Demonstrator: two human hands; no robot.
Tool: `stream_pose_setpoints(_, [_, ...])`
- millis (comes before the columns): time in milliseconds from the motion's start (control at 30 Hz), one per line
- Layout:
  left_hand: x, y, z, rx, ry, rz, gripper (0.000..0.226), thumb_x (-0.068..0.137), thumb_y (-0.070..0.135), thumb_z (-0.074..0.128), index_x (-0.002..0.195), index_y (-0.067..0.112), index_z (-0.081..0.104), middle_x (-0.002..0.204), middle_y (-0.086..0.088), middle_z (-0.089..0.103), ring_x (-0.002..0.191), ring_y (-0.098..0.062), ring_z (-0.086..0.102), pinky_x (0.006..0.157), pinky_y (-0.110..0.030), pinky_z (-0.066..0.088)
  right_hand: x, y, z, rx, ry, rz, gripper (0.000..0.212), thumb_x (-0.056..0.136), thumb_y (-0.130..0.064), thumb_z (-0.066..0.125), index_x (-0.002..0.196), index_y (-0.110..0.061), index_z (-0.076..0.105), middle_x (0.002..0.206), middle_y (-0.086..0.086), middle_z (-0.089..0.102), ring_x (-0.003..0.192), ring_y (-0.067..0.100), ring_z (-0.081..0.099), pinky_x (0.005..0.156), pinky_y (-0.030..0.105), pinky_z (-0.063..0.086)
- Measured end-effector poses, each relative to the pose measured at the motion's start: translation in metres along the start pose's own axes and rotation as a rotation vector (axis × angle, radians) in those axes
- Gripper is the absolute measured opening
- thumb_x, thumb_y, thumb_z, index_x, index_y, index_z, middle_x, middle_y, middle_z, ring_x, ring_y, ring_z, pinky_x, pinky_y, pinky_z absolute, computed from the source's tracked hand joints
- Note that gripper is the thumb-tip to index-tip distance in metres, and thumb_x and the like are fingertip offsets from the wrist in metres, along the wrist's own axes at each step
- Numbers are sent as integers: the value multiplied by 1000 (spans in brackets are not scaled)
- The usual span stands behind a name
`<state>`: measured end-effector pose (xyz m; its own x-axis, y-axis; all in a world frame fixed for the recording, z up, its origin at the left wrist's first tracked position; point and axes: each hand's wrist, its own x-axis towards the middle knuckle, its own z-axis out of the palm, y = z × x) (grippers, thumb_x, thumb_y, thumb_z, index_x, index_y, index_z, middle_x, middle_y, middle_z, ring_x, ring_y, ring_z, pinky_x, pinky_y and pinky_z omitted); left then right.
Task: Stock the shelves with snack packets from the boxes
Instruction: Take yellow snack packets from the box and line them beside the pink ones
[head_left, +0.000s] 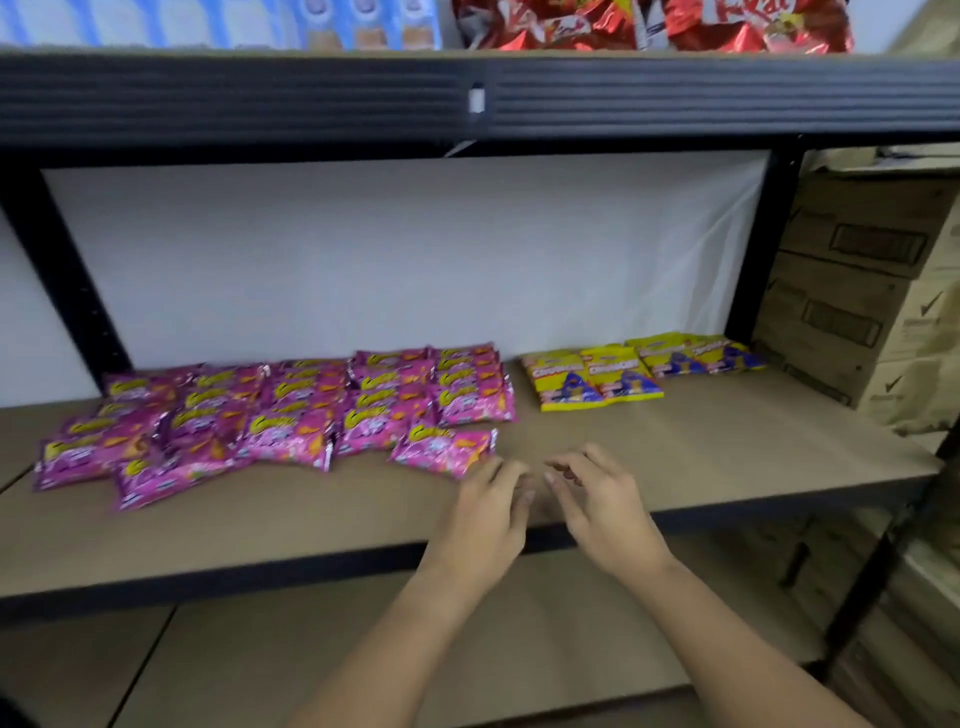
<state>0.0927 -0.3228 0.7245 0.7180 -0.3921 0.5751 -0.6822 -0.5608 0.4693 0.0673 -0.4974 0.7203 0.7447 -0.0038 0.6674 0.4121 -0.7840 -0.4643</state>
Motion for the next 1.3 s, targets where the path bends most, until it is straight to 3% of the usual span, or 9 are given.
stream_pose_setpoints(100, [-51,-14,-41,3,18,20,13,95,22,62,107,20,60,106,8,59,97,-14,62,80,-38,53,-33,-48,26,54,-14,-14,13,94,-18,64,106,-15,69,99,-5,59,85,9,61,75,32,54])
stream_pose_setpoints(333, [-179,-86,-62,88,88,-51,15,91,24,64,103,14,65,98,3,61,89,-20,60,79,-32,51,-115,-104,115,133,-146,-52,17,93,-21,64,105,-10,70,100,-1,62,94,13,62,85,29,52])
stream_pose_setpoints(500, [-291,-163,-24,52,32,-370,22,90,36,56,102,20,63,99,4,63,89,-20,66,74,-35,54,-197,-97,205,221,-375,41,17,93,-22,65,108,-15,69,103,-5,62,98,10,63,87,20,49])
stream_pose_setpoints(633, [-394,-237,29,83,-24,-607,17,86,24,64,100,14,66,95,-6,66,87,-31,65,78,-34,47,-281,-67,295,254,-518,85,17,92,-24,65,107,-17,69,104,-4,64,98,13,64,91,24,49])
stream_pose_setpoints(733, [-476,-289,72,119,-127,-852,24,87,17,73,111,13,68,111,-11,67,97,-34,67,80,-37,51,-353,-35,364,241,-633,149,20,89,-27,66,106,-18,69,103,-3,65,96,14,64,91,24,47])
stream_pose_setpoints(867, [-571,-356,141,134,-271,-1016,32,83,15,77,114,12,69,116,-14,66,105,-37,64,82,-38,52,-447,17,451,175,-766,242,23,84,-21,71,106,-17,70,103,1,65,98,21,64,90,26,44])
stream_pose_setpoints(1067, [-658,-438,255,186,-527,-993,57,89,22,73,141,19,50,144,-4,51,133,-25,45,103,-34,43,-566,94,556,89,-961,379,44,78,-4,72,119,-18,68,118,2,58,111,21,57,101,25,41])
stream_pose_setpoints(1167, [-681,-467,305,189,-656,-900,63,85,15,73,143,17,48,146,-5,47,137,-26,40,108,-31,37,-604,121,597,18,-1049,354,55,76,0,70,126,-21,65,127,0,53,119,19,50,106,23,40])
stream_pose_setpoints(1300, [-708,-495,352,215,-790,-761,72,80,9,72,146,10,42,152,-10,40,141,-30,36,114,-33,34,-634,141,638,-18,-1153,194,59,75,-5,68,128,-31,64,144,-1,39,136,22,36,111,34,38])
